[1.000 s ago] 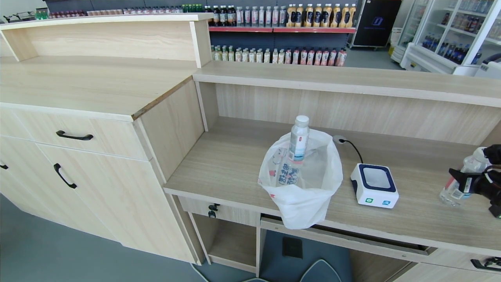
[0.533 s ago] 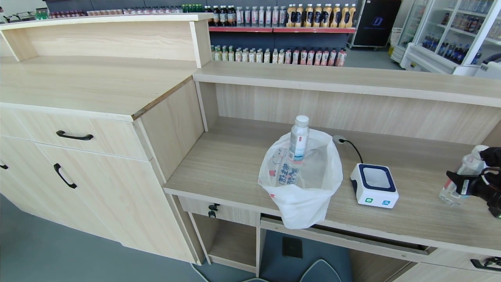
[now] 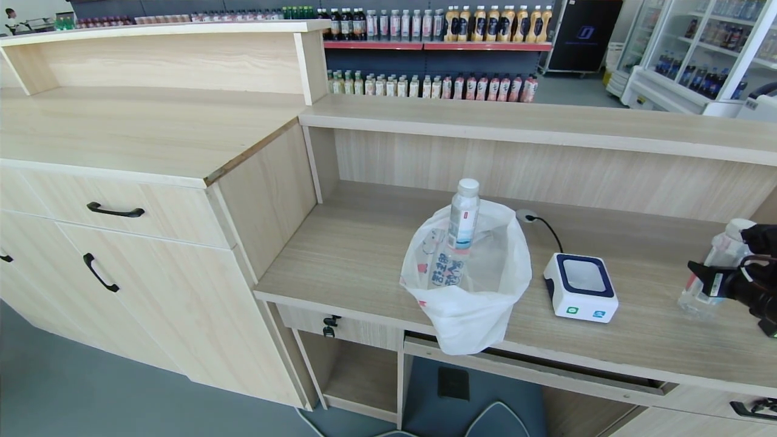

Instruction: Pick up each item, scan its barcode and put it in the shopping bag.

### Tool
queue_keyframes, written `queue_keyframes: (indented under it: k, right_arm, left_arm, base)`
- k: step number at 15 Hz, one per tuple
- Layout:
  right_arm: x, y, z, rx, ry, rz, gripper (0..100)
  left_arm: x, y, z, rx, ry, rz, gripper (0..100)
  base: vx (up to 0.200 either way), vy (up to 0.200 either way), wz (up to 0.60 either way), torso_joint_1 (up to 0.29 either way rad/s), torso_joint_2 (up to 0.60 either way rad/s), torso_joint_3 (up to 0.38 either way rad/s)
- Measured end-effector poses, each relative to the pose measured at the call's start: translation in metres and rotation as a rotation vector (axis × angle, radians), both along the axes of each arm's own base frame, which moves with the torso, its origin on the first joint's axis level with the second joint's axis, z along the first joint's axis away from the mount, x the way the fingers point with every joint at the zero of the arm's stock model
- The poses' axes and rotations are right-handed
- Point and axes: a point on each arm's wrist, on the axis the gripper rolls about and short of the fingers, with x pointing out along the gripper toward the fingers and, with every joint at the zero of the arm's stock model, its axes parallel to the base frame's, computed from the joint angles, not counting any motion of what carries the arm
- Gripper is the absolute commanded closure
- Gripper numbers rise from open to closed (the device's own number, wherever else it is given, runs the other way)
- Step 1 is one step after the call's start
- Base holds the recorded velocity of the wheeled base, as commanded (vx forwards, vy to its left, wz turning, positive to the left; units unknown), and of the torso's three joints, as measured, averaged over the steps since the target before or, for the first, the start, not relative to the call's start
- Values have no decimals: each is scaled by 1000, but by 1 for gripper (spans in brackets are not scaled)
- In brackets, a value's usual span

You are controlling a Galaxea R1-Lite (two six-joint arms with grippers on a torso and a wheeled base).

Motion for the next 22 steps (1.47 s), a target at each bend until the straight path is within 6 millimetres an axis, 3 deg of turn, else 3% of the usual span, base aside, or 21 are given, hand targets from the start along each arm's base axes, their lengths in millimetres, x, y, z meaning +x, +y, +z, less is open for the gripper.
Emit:
queue_keyframes:
  k: [6, 9, 15, 18, 22]
  right_arm:
    - [-17, 23, 27, 300, 161, -22, 100]
    - [-29, 53, 63, 440, 184, 61, 100]
    - [-40, 103, 124, 497, 61, 302, 100]
    - [-60, 122, 147, 562, 85, 427, 100]
    - [-97, 158, 194, 683, 127, 550, 100]
  left_arm:
    - [0, 0, 0, 0, 0, 1, 0]
    - [0, 0, 0, 0, 0, -1, 0]
    - [0, 0, 0, 0, 0, 0, 0]
    - [0, 0, 0, 0, 0, 1, 0]
    - [0, 0, 0, 0, 0, 1, 0]
  base:
    - [0, 0, 0, 0, 0, 0]
    - [0, 0, 0, 0, 0, 0]
    - [0, 0, 0, 0, 0, 0]
    - [0, 0, 0, 0, 0, 0]
    - [0, 0, 0, 0, 0, 0]
